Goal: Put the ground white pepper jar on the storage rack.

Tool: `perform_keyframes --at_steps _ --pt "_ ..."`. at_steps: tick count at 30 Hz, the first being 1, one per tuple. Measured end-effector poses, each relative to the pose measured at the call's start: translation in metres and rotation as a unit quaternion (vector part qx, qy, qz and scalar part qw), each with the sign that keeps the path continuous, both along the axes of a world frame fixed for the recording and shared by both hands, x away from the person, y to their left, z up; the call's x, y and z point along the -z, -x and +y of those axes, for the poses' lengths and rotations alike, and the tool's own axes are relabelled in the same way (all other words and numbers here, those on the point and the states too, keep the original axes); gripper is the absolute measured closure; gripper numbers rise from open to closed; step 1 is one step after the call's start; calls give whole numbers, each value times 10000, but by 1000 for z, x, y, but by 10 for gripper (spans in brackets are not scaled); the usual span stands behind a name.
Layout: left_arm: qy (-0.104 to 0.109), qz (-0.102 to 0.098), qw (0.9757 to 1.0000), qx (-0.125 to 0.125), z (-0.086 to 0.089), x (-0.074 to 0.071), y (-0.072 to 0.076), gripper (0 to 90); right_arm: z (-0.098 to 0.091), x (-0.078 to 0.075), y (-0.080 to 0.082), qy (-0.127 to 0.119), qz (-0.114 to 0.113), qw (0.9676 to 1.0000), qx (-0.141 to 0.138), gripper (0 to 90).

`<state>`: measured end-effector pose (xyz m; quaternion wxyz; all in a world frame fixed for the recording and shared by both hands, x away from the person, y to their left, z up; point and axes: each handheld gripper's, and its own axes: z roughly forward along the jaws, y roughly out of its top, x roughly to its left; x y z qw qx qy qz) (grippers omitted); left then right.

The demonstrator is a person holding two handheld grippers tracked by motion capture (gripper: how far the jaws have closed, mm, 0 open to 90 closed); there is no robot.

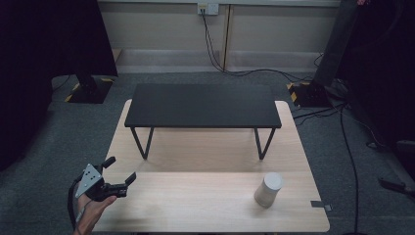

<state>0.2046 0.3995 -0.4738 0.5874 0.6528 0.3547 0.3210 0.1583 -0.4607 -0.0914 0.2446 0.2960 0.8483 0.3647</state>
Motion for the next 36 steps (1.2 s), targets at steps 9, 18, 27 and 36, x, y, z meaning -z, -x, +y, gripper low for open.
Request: perform_keyframes --at_steps 9,18,27,36 --pt "17 66 10000 -32 1 0 1 0 11 23 -18 -68 46 9998 160 32" --pt "33 109 9999 -32 1 1 1 0 27 44 -34 -138 328 9988 330 32" --pt "5 119 9999 -96 -1 1 1 0 55 77 -57 40 606 9976 330 38" --pt "-7 120 9999 -118 -2 1 1 0 78 106 -77 73 865 9959 239 40"
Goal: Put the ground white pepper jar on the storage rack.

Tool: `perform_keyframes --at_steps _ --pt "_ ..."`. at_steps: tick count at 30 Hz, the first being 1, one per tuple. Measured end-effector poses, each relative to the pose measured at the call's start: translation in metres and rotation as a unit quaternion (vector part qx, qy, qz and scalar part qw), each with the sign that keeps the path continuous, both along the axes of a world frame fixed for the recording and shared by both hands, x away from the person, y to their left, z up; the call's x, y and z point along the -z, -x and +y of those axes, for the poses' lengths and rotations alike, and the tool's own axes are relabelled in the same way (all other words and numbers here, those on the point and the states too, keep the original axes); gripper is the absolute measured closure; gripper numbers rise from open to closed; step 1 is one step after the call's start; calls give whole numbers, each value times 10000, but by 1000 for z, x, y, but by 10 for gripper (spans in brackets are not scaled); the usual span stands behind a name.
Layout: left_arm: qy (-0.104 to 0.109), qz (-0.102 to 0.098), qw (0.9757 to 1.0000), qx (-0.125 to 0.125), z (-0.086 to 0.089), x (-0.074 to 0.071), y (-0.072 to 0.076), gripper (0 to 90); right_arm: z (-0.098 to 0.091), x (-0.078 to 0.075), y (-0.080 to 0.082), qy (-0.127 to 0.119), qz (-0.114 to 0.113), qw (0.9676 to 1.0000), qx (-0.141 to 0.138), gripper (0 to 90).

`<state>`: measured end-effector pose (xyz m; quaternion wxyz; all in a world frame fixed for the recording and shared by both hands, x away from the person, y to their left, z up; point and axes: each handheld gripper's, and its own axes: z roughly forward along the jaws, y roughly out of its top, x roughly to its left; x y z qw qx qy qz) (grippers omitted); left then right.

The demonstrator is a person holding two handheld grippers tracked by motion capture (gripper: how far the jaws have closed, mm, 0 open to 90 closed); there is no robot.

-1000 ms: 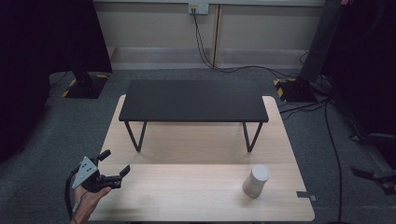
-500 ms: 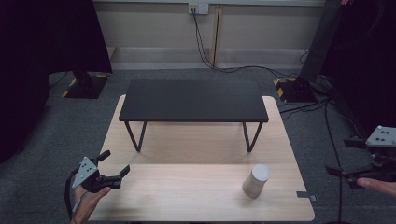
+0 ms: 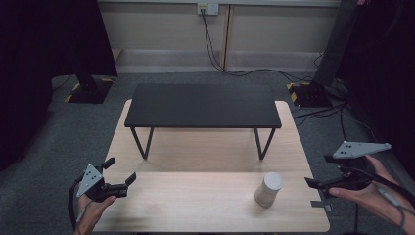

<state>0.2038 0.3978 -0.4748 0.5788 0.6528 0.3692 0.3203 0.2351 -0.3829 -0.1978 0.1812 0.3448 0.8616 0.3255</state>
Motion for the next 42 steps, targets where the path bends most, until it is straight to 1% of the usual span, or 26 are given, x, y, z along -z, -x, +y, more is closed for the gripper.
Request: perform_keyframes --at_steps 1,2,3,4,6,7,8,10,12,14,15,16,18,19,22,23,24,25,27,30,31,37,42 --pt "0 2 10000 -1 0 0 0 0 3 4 -2 14 -5 10000 -25 40" --pt "-25 2 10000 12 0 0 0 0 10 11 -6 78 34 9999 -94 41" --pt "-25 2 10000 12 0 0 0 0 10 11 -6 78 34 9999 -94 41" --pt "-23 6 10000 15 0 0 0 0 15 19 -10 106 79 9998 -175 42" --pt "-27 18 10000 21 1 0 -1 0 20 26 -14 102 135 9996 -235 43" --pt "-35 14 10000 10 1 0 -1 0 23 30 -16 143 156 9994 -265 43" --pt "-35 14 10000 10 1 0 -1 0 23 30 -16 143 156 9994 -265 43" --pt "-30 11 10000 3 1 0 0 0 28 39 -21 130 178 9992 -337 44" --pt "-36 29 10000 -7 0 0 0 0 32 48 -25 91 261 9989 -387 45" --pt "-33 45 10000 9 1 0 -1 0 35 54 -29 114 297 9985 -439 47" --pt "-24 59 10000 4 1 0 -1 0 37 61 -32 111 317 9984 -459 47" --pt "-24 59 10000 4 1 0 -1 0 37 61 -32 111 317 9984 -459 47" --pt "-22 61 10000 17 1 0 -1 0 39 68 -35 112 364 9981 -487 46" --pt "-32 74 10000 18 1 0 -1 0 42 74 -38 148 424 9976 -518 47" --pt "-23 81 10000 22 1 1 -2 0 46 79 -39 265 411 9974 -539 47" --pt "-20 85 10000 19 1 1 -2 0 47 82 -41 249 450 9972 -548 47" --pt "-29 85 10000 16 1 1 -2 0 49 87 -43 263 457 9971 -553 47" --pt "-29 86 10000 19 1 1 -2 0 49 87 -43 263 457 9971 -553 47" --pt "-22 110 9999 0 1 1 -2 0 51 96 -47 227 528 9967 -574 48" --pt "-21 122 9999 -9 0 1 -2 0 53 104 -51 160 569 9965 -587 51" --pt "-32 128 9999 -9 0 1 -2 0 53 104 -51 160 569 9965 -587 51" --pt "-37 141 9999 -16 1 1 -2 0 58 117 -58 87 618 9963 -587 61" --pt "-39 138 9999 -20 1 1 -1 0 61 122 -62 66 646 9960 -618 67"
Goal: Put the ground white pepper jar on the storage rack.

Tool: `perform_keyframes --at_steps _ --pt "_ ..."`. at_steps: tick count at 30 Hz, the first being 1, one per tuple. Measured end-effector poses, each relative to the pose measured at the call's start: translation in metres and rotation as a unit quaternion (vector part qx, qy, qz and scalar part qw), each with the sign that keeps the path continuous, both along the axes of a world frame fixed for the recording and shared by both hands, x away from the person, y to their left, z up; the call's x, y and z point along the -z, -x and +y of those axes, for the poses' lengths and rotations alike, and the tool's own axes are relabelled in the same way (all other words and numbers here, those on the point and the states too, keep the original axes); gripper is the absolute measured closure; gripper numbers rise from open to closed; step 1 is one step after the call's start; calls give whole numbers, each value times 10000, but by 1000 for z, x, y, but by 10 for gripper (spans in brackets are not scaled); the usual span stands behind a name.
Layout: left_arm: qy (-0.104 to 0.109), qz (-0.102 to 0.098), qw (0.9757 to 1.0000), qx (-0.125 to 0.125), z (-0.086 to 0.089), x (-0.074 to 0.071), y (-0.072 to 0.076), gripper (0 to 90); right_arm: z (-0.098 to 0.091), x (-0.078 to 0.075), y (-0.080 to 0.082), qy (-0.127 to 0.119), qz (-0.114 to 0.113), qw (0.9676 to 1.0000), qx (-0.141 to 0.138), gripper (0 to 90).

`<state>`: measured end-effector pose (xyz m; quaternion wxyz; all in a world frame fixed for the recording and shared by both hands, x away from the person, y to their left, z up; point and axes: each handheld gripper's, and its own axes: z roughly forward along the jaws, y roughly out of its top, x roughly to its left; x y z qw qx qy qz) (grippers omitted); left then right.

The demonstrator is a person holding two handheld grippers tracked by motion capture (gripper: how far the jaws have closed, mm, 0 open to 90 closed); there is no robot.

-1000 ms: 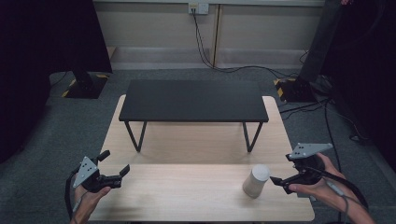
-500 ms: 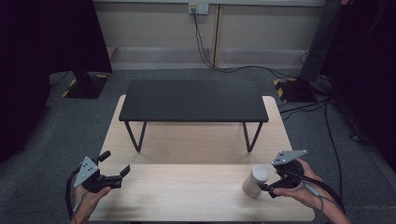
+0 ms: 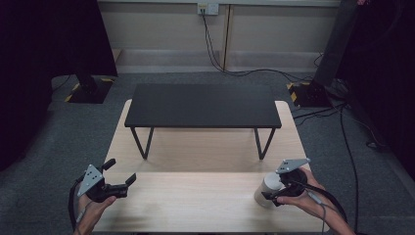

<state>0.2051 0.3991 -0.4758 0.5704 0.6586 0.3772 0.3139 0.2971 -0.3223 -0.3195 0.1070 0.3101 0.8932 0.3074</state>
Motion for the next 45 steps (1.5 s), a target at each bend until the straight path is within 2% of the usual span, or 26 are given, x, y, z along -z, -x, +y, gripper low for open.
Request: perform_keyframes --at_steps 9,11,12,13,26,30,33,36,41,42,45 --pt "9 12 10000 3 0 0 0 0 1 6 -5 -9 54 10000 7 110" --pt "2 12 10000 10 0 0 0 0 0 6 -9 14 100 9999 -99 258" --pt "2 12 10000 10 0 0 0 0 0 6 -9 14 100 9999 -99 258" --pt "4 12 10000 11 1 0 0 0 -1 6 -8 37 13 9999 -116 336" --pt "-3 20 10000 15 1 0 0 0 -1 5 -6 44 -12 10000 -88 341" --pt "-6 19 10000 12 1 0 0 0 -1 0 -7 112 -21 9998 -179 342" --pt "-6 20 10000 20 1 0 0 0 -4 -10 -8 131 -87 9994 -292 342" --pt "-6 21 10000 26 1 1 0 0 -7 -27 -7 114 -167 9989 -422 342" --pt "0 27 10000 25 1 0 0 0 -8 -69 -5 153 -286 9970 -707 342" --pt "3 29 10000 25 1 0 0 0 -8 -87 -5 153 -312 9962 -804 342" --pt "-19 41 10000 36 1 0 0 0 -8 -104 -4 130 -343 9953 -898 342"
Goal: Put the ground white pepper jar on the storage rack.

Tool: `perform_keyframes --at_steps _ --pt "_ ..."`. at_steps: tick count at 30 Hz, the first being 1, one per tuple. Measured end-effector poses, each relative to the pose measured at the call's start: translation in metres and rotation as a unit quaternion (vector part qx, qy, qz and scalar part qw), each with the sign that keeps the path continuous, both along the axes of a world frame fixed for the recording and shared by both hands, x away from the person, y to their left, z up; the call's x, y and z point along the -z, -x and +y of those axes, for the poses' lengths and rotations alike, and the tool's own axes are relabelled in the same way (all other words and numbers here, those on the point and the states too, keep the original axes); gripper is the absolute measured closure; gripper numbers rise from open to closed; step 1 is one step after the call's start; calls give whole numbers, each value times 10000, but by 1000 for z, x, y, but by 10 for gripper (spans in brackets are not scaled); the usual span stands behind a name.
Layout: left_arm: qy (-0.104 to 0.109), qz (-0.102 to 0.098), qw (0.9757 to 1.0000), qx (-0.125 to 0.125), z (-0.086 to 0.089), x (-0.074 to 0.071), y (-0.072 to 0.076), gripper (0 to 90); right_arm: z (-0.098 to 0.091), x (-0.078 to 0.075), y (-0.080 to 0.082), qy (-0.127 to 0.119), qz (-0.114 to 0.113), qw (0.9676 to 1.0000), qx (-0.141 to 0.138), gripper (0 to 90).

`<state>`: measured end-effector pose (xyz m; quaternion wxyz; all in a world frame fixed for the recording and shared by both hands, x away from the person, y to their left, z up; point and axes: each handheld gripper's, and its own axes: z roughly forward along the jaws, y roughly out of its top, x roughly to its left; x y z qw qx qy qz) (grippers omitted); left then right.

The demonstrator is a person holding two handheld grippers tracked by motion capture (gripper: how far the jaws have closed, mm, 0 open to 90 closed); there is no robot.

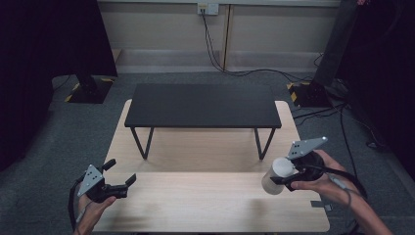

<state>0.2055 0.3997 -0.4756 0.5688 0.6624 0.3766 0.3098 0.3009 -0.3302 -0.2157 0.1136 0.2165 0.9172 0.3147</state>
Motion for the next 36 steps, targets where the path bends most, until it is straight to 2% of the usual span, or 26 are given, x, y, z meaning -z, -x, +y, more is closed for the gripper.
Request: perform_keyframes --at_steps 1,2,3,5,6,9,10,11,13,14,15,20,23,31,35,36 --pt "14 -11 10000 -4 0 0 0 0 -1 -13 1 -66 -34 10000 -32 342" --pt "14 -11 10000 -4 0 0 0 0 -1 -13 1 -66 -34 10000 -32 342" --pt "31 -7 10000 -34 0 0 1 0 0 -26 0 -78 -7 9999 -127 342" --pt "28 -5 10000 -33 0 0 1 0 0 -31 -1 -100 16 9998 -147 342" --pt "24 -5 10000 -26 0 0 1 0 2 -39 -1 -80 10 9997 -229 342" --pt "8 6 10000 -27 0 0 0 0 8 -56 -1 18 -23 9992 -393 342" --pt "-8 15 10000 -26 0 0 0 0 13 -69 -1 106 -37 9987 -497 342" --pt "-8 15 10000 -26 0 0 0 0 13 -69 -1 106 -37 9987 -497 342" --pt "-11 22 10000 -38 0 0 1 0 21 -86 -2 228 -69 9980 -581 342" --pt "-11 22 10000 -38 0 0 1 0 21 -86 -2 228 -69 9980 -581 342" --pt "-5 25 10000 -51 -1 0 1 0 27 -96 -4 328 -83 9973 -653 342" --pt "-11 44 10000 -68 -1 0 1 0 36 -108 -11 361 -119 9967 -710 342" --pt "1 70 9999 -84 0 0 1 0 39 -111 -19 307 -158 9973 -648 342" --pt "2 97 9998 -174 1 1 7 0 47 -116 -51 180 -260 9984 -462 342" --pt "19 113 9995 -280 4 2 14 0 55 -121 -73 204 -358 9984 -383 342" --pt "15 116 9995 -298 5 2 16 0 55 -121 -73 204 -358 9984 -383 342"
